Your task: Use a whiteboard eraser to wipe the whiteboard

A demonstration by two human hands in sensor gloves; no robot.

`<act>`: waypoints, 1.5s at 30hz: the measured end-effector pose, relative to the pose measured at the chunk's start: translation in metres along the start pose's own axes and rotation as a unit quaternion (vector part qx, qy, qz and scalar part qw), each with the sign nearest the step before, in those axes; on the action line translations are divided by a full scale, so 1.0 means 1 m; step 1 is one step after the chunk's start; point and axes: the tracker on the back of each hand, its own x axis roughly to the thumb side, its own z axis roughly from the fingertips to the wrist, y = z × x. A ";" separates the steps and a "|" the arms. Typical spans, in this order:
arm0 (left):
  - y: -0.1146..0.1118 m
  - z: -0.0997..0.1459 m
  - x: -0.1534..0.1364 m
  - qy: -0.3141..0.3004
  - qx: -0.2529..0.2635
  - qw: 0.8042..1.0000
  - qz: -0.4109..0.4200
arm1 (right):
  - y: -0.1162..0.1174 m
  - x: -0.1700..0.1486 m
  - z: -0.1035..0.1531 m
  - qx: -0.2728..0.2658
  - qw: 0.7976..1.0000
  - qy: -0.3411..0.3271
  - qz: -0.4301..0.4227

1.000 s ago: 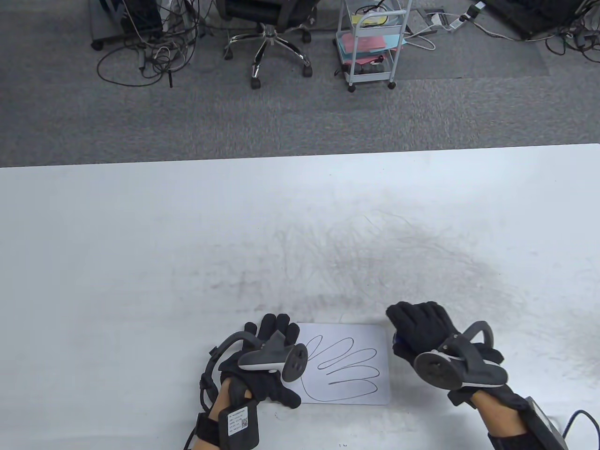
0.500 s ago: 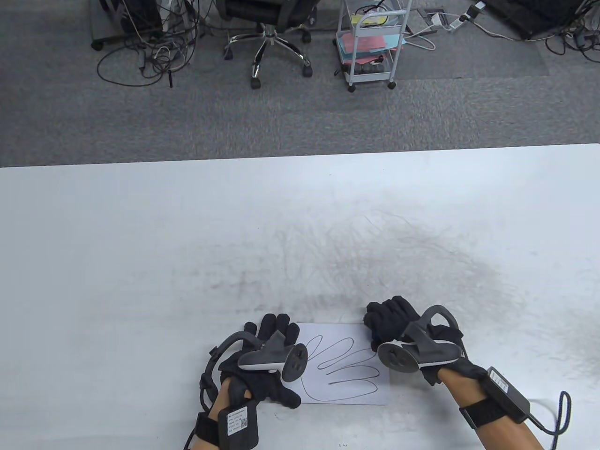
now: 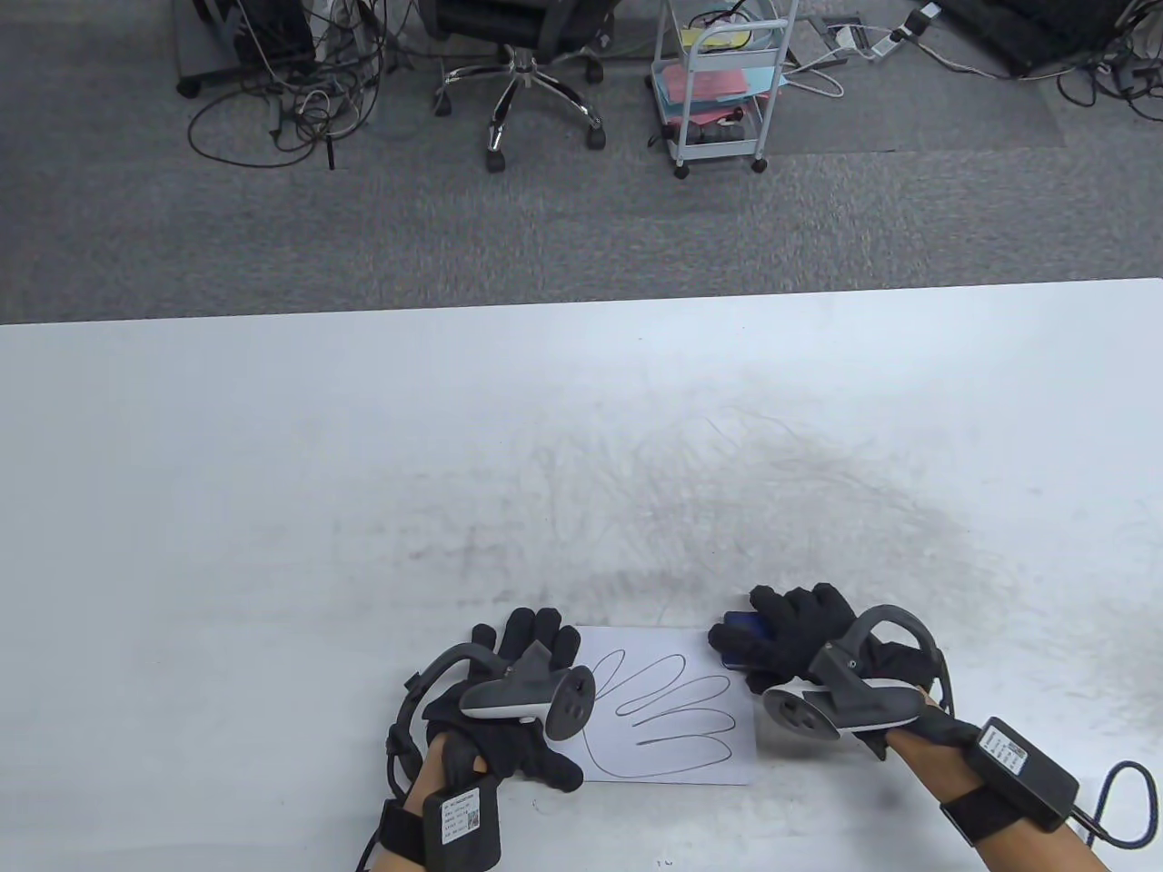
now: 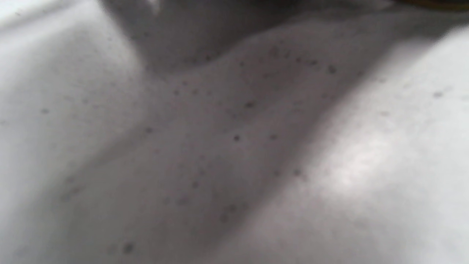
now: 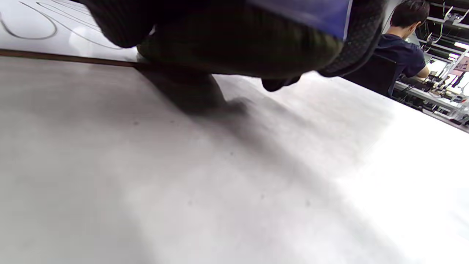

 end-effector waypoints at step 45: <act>0.000 -0.001 0.000 0.000 -0.008 1.000 -0.001 | -0.030 0.086 0.063 0.037 0.996 -0.083 0.016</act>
